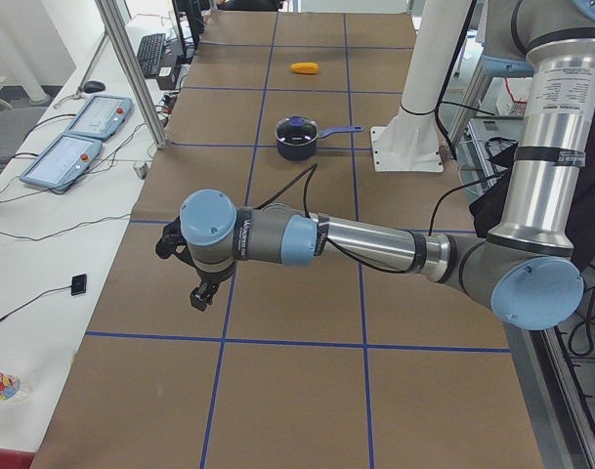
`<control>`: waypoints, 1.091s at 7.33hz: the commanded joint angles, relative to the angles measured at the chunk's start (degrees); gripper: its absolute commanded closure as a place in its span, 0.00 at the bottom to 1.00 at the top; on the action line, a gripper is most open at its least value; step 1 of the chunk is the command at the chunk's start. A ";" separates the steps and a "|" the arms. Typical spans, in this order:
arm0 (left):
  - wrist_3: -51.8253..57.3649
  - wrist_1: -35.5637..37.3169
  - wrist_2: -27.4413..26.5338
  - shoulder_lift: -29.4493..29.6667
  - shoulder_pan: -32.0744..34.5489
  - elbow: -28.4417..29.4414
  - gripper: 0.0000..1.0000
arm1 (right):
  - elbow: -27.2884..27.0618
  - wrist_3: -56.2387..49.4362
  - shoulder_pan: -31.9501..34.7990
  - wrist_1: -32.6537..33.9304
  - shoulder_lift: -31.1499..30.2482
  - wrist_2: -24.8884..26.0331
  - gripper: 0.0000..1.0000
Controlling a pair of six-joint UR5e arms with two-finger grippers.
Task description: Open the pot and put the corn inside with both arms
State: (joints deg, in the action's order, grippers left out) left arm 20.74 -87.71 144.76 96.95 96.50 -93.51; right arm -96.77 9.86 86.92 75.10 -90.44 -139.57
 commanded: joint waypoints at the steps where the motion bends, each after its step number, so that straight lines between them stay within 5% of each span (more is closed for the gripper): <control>1: 0.00 0.00 -0.09 0.08 0.00 0.00 0.02 | -0.26 0.25 0.00 -0.13 0.00 0.00 0.00; 4: -3.39 0.44 0.00 0.70 -0.09 -2.62 0.02 | 0.61 1.21 -1.05 0.83 1.85 -0.79 0.00; 8: -27.81 0.70 0.35 0.70 -8.76 -15.53 0.02 | -2.99 23.23 -11.84 -5.36 2.02 0.77 0.00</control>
State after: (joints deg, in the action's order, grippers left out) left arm -0.57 -87.04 145.20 97.62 91.10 -105.54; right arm -99.16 26.80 78.69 73.28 -88.48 -140.55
